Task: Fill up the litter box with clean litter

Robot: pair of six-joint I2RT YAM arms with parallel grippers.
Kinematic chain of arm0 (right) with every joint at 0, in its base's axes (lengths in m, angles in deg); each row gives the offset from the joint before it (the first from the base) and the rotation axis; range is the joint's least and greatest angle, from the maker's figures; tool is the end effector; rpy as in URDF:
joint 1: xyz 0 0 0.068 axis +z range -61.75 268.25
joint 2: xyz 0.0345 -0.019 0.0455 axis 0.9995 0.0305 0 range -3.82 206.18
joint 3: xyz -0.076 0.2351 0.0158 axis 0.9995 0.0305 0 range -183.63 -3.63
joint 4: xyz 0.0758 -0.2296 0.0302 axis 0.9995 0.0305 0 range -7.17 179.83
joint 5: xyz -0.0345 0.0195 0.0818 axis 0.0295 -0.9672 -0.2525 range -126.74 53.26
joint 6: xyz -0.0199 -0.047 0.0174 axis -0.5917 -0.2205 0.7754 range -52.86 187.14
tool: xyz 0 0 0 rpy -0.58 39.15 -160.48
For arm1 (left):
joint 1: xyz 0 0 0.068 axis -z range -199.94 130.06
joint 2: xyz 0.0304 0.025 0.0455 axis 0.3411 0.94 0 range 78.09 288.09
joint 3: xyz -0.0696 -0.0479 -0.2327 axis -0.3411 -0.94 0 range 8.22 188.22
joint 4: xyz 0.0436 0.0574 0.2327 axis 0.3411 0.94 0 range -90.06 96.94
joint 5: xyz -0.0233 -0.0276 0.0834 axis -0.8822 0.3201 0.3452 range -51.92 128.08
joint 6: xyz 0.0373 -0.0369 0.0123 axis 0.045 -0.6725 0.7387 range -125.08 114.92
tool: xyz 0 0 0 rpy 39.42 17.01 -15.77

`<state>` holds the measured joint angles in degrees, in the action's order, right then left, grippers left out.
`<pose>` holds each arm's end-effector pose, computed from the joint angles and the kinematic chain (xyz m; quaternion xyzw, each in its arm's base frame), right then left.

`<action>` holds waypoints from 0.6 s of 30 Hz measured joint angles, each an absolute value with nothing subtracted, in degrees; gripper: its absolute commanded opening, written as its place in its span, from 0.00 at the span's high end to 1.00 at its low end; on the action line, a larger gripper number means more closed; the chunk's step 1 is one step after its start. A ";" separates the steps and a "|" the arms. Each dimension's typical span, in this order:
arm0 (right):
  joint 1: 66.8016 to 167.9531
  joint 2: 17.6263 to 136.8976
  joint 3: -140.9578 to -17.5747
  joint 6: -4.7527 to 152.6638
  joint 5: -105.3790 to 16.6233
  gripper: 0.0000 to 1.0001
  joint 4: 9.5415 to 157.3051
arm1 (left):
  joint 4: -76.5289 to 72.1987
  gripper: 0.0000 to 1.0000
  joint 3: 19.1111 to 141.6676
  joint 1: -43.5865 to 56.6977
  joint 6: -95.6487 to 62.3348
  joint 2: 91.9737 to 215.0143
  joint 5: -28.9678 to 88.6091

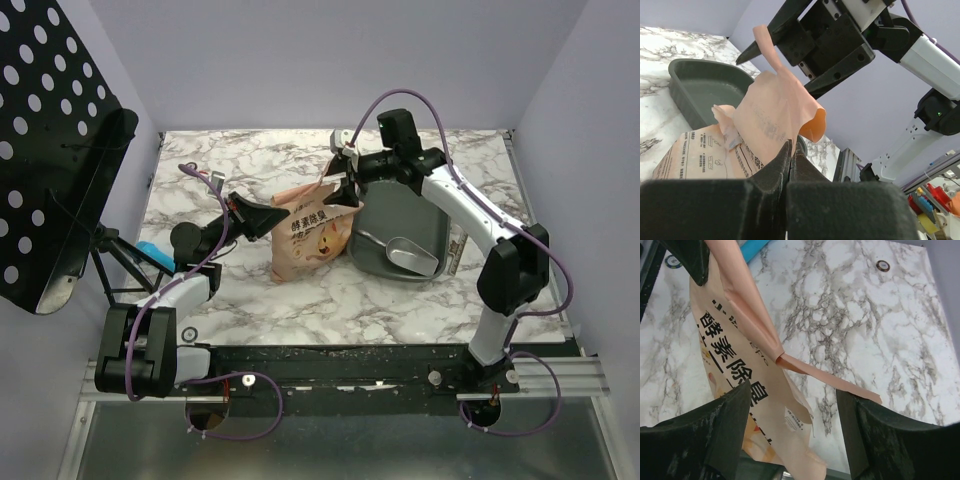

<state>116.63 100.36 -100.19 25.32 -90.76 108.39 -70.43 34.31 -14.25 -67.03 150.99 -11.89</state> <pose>0.3291 0.2105 0.3217 -0.6274 0.5169 0.3471 0.4677 0.2333 -0.0506 0.2559 0.0775 0.6045 -0.6144 0.5011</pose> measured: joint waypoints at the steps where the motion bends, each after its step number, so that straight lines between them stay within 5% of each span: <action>1: 116.63 100.78 -100.19 25.03 -91.46 0.26 109.02 | -70.43 1.00 34.31 -14.23 -67.03 150.99 -11.92; 5: 116.63 102.66 -100.19 24.38 -94.36 0.41 111.19 | -70.43 1.00 34.31 -14.23 -67.01 150.88 -11.94; 7: 116.65 103.18 -100.19 23.81 -95.54 0.58 112.56 | -70.43 1.00 34.31 -14.23 -67.01 150.82 -11.96; 9: 116.72 103.58 -100.19 23.46 -96.42 0.99 113.39 | -70.43 1.00 34.31 -14.23 -66.97 150.82 -11.96; 15: 116.98 103.73 -99.88 24.64 -96.85 1.00 112.94 | -69.58 1.00 34.00 -14.23 -64.45 149.35 -11.98; 18: 117.31 102.68 -97.65 26.59 -96.48 1.00 109.33 | -63.70 0.89 33.91 -14.03 -59.14 145.64 -11.39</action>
